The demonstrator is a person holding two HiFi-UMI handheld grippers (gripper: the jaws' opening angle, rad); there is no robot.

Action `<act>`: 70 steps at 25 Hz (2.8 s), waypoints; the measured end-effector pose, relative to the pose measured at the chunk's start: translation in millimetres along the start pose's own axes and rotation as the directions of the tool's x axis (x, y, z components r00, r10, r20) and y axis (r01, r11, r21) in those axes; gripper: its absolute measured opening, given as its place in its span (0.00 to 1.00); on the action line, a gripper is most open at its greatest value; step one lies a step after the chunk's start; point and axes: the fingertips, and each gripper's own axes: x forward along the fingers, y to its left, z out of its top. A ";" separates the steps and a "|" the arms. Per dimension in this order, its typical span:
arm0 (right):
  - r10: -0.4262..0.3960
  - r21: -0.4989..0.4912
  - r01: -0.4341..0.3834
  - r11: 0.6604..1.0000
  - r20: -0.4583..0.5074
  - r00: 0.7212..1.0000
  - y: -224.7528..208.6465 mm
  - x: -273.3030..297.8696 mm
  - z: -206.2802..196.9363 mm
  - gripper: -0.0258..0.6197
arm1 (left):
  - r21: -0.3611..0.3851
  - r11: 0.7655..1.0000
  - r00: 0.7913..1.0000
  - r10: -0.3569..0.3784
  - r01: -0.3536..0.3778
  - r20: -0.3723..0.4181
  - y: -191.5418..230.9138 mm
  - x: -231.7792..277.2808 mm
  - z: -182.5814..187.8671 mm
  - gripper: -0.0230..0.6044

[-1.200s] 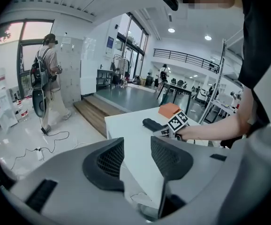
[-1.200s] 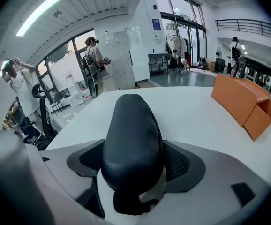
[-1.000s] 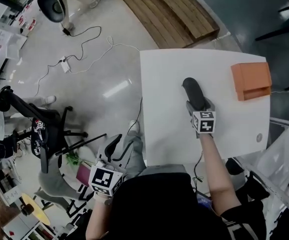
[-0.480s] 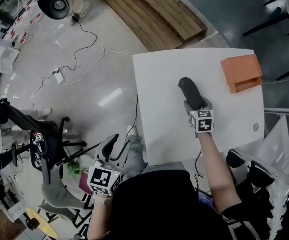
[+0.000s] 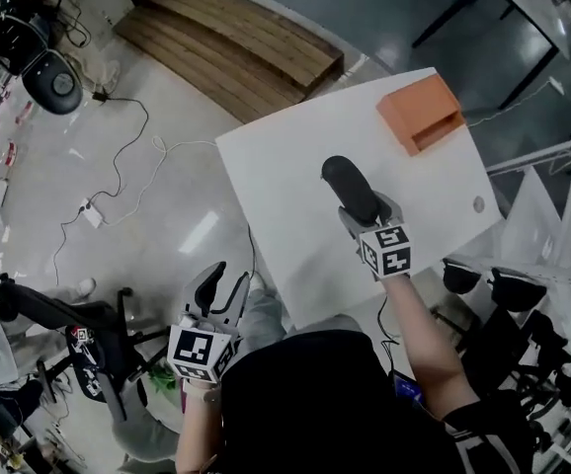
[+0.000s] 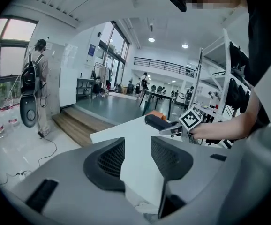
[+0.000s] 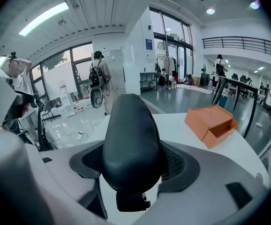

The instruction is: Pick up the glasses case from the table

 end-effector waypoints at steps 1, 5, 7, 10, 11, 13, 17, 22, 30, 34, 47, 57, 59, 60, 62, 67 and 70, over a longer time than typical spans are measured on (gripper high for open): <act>-0.009 0.009 0.009 1.000 0.016 1.000 1.6 -10.5 3.5 0.57 | 0.020 0.999 1.000 -0.028 0.028 0.006 -2.5 4.4 4.3 0.33; -0.052 0.060 0.047 0.997 0.084 0.995 11.8 -54.4 18.5 0.57 | 0.092 0.987 0.991 -0.135 0.133 0.018 -10.8 17.5 19.8 0.33; -0.073 0.089 0.063 0.994 0.117 0.990 18.8 -77.0 24.4 0.57 | 0.118 0.977 0.983 -0.183 0.179 0.020 -15.4 20.6 26.1 0.33; -0.109 0.113 0.091 0.989 0.158 0.981 27.9 -109.2 29.3 0.57 | 0.152 0.960 0.970 -0.242 0.236 0.026 -23.7 24.9 34.1 0.33; -0.119 0.119 0.099 0.988 0.168 0.979 30.9 -119.3 29.5 0.57 | 0.160 0.955 0.966 -0.258 0.251 0.027 -26.7 26.1 35.9 0.33; -0.140 0.129 0.116 0.985 0.188 0.972 37.1 -138.9 29.7 0.57 | 0.175 0.944 0.957 -0.290 0.281 0.028 -32.7 29.1 39.7 0.33; -0.197 0.152 0.164 0.975 0.233 0.952 52.9 -175.5 30.6 0.57 | 0.211 0.912 0.931 -0.364 0.351 0.029 -43.2 33.1 50.1 0.33; -0.268 0.191 0.223 0.956 0.260 0.928 69.0 -209.7 19.9 0.57 | 0.252 0.871 0.896 -0.443 0.422 0.028 -59.2 36.9 58.7 0.33; -0.343 0.236 0.282 0.930 0.280 0.897 91.0 -239.6 7.0 0.57 | 0.285 0.814 0.848 -0.529 0.506 0.007 -77.1 40.3 62.1 0.33; -0.366 0.254 0.297 0.920 0.292 0.884 100.5 -242.1 1.3 0.57 | 0.293 0.796 0.833 -0.554 0.529 0.001 -82.9 41.4 60.9 0.33; -0.397 0.289 0.317 0.903 0.280 0.874 95.5 -242.4 -10.2 0.57 | 0.306 0.771 0.812 -0.584 0.559 -0.011 -98.7 53.2 63.9 0.32; -0.401 0.317 0.315 0.895 0.258 0.879 77.5 -234.8 -17.1 0.57 | 0.299 0.782 0.823 -0.568 0.547 -0.018 -97.8 60.4 62.5 0.32; -0.398 0.316 0.312 0.896 0.260 0.880 74.4 -232.6 -14.9 0.57 | 0.295 0.789 0.828 -0.560 0.540 -0.019 -94.3 61.3 63.2 0.32; -0.396 0.314 0.310 0.897 0.259 0.881 72.6 -231.7 -13.9 0.57 | 0.293 0.792 0.831 -0.556 0.536 -0.019 -92.9 61.7 63.6 0.32; -0.391 0.312 0.306 0.900 0.259 0.883 69.0 -229.8 -12.0 0.57 | 0.291 0.797 0.836 -0.548 0.530 -0.021 -90.6 62.5 63.9 0.32; -0.388 0.314 0.303 0.900 0.259 0.884 60.1 -224.3 -9.5 0.57 | 0.293 0.801 0.842 -0.539 0.522 -0.025 -86.6 67.1 64.9 0.32; -0.386 0.314 0.301 0.900 0.257 0.886 57.6 -221.2 -7.4 0.57 | 0.289 0.805 0.845 -0.534 0.518 -0.025 -83.3 69.0 66.1 0.32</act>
